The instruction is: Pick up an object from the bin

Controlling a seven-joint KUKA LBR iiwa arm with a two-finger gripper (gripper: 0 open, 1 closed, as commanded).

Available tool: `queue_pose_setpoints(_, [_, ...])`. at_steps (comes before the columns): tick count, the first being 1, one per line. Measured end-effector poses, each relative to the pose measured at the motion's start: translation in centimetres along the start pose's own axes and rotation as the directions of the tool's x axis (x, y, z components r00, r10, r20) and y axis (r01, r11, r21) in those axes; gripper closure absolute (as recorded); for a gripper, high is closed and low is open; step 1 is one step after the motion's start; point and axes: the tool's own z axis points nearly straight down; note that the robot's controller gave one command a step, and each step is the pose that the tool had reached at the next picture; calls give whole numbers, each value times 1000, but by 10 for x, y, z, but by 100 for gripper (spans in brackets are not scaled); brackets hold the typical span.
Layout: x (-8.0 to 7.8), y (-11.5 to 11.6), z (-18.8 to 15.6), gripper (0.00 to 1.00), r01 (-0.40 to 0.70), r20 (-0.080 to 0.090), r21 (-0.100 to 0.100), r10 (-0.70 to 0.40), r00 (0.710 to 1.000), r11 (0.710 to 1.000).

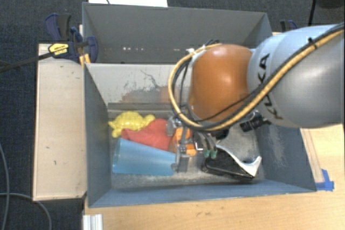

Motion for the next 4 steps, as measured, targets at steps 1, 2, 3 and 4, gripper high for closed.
queue_pose_setpoints(1, [0,0,-2,0,-2,3,-1,2,1000,1000])
queue_pose_setpoints(2, [0,-9,-2,0,98,9,-2,-98,995,995])
queue_pose_setpoints(3, [-6,-29,17,0,277,8,2,-277,961,961])
queue_pose_setpoints(4, [-14,-46,43,0,17,8,-1,-17,1000,1000])
